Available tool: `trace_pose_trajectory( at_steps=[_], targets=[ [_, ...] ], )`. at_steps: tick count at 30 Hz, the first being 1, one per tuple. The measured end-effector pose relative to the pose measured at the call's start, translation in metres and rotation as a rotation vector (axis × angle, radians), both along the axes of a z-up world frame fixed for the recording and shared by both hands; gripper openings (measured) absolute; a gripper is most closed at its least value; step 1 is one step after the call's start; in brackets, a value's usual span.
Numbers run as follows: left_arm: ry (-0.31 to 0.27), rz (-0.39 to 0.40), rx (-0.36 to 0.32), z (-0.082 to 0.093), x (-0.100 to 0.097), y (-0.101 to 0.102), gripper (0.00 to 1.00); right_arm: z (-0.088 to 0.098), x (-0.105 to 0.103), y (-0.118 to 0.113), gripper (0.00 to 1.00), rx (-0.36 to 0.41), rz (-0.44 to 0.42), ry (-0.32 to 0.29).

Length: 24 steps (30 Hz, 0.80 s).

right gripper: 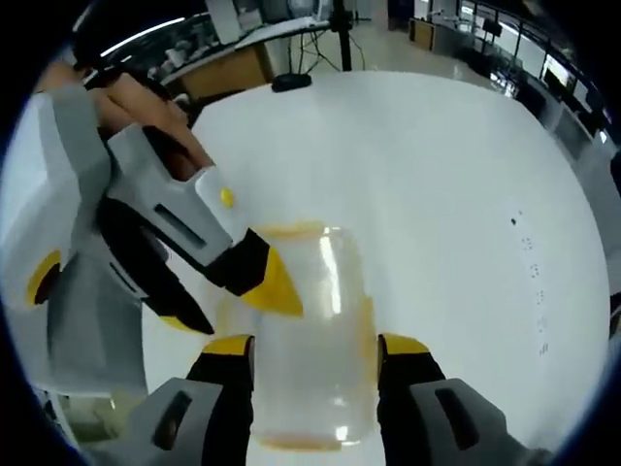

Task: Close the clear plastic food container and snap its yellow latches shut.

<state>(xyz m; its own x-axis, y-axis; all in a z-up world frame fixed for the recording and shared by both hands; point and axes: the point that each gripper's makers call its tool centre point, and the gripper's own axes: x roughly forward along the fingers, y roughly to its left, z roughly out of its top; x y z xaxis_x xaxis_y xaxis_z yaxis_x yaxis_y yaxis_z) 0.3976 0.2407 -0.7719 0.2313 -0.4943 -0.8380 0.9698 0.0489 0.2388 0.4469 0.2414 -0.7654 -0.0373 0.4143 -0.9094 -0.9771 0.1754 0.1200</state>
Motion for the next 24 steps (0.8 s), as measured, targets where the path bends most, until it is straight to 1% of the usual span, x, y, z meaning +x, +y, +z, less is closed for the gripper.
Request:
trace_pose_trajectory(
  at_steps=[3, 6, 10, 15, 19, 22, 24],
  targets=[
    [0.007, -0.008, 0.008, -0.001, -0.002, 0.003, 0.53, 0.002, 0.000, -0.004, 0.51, -0.005, 0.002, -0.014],
    [0.021, -0.011, 0.009, -0.002, -0.004, 0.005, 0.58, 0.002, -0.003, -0.008, 0.53, -0.006, 0.004, -0.022],
    [0.022, -0.026, 0.022, -0.001, -0.005, 0.009, 0.62, 0.003, -0.008, -0.015, 0.55, -0.017, 0.010, -0.032],
    [0.009, -0.021, 0.020, 0.003, 0.000, 0.014, 0.65, 0.003, -0.011, -0.022, 0.60, -0.026, -0.003, -0.038],
    [0.005, -0.035, 0.033, 0.005, 0.000, 0.018, 0.67, 0.005, -0.014, -0.025, 0.62, -0.027, -0.006, -0.043],
    [0.011, -0.025, 0.036, 0.006, 0.003, 0.023, 0.69, 0.006, -0.016, -0.027, 0.63, -0.029, -0.007, -0.046],
    [0.011, -0.026, 0.043, 0.006, 0.004, 0.026, 0.70, 0.005, -0.018, -0.031, 0.64, -0.049, 0.006, -0.059]
  ],
)
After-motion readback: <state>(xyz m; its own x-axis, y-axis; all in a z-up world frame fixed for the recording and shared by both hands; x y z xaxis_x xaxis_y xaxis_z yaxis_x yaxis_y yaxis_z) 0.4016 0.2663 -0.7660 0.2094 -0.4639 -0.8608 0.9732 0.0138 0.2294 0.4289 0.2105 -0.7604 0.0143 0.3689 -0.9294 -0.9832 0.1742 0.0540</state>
